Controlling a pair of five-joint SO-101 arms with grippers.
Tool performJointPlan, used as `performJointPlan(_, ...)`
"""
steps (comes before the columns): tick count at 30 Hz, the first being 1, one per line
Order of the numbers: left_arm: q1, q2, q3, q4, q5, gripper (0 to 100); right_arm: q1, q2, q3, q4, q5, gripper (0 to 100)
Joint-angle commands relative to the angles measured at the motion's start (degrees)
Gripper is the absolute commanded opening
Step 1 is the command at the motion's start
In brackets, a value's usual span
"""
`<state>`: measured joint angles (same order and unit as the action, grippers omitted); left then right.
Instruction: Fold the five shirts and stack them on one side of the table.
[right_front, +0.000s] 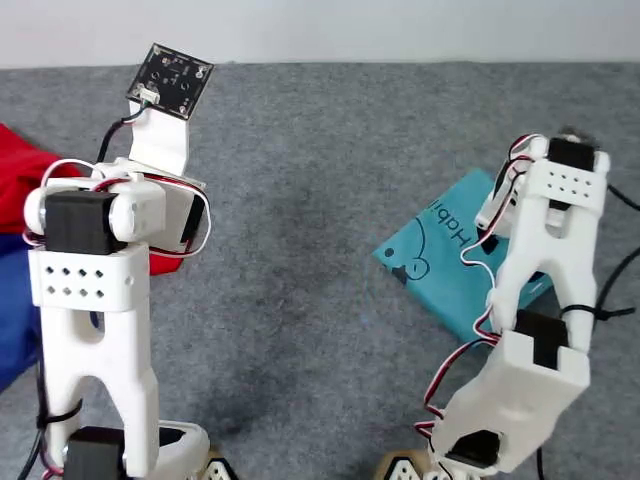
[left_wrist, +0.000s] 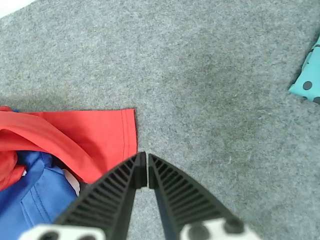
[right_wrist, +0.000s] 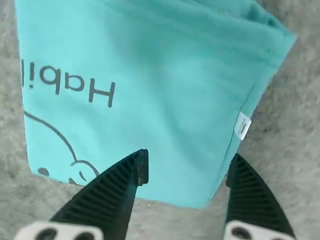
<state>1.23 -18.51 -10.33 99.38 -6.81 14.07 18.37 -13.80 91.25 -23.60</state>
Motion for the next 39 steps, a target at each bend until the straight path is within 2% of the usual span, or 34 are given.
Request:
performJointPlan(1, -0.44, -1.32, -0.04, 1.05, -0.7, 2, -0.48, -0.92, 2.02, -5.05, -4.13, 33.5)
performJointPlan(4, -0.44, -1.32, -0.04, 1.05, -0.7, 2, -0.48, 0.75, 3.6, -9.45, -5.98, 43.6)
performJointPlan(6, -0.44, -1.32, -0.04, 1.14, -0.7, 2, -0.57, 2.07, 3.69, -11.3, -7.03, 46.7)
performJointPlan(19, -0.44, -1.32, 2.59, 0.97, -0.7, 2, -3.03, 20.0, 3.43, -20.62, -12.04, 46.6)
performJointPlan(22, -0.44, -1.49, 3.12, 0.97, -0.7, 2, -3.03, 20.97, 0.44, -18.33, -11.69, 39.4)
performJointPlan(25, -0.44, -1.41, 3.12, 0.97, -0.7, 2, -2.68, 21.58, -1.23, -17.89, -11.43, 22.7)
performJointPlan(29, -0.44, -1.67, 3.12, 0.97, -0.7, 2, -2.68, 22.73, -2.64, -17.45, -7.38, 0.0)
performJointPlan(32, -0.44, -1.76, 3.12, 0.97, -0.7, 2, -2.59, 22.9, -2.81, -16.57, -6.77, 4.2)
performJointPlan(34, -0.44, -1.76, 3.12, 0.97, -0.7, 2, -2.42, 22.46, -2.81, -16.66, -6.51, 1.3)
performJointPlan(39, -0.44, -1.85, 3.12, 0.97, -0.7, 2, -0.84, 20.26, -2.9, -15.69, 1.49, 0.9)
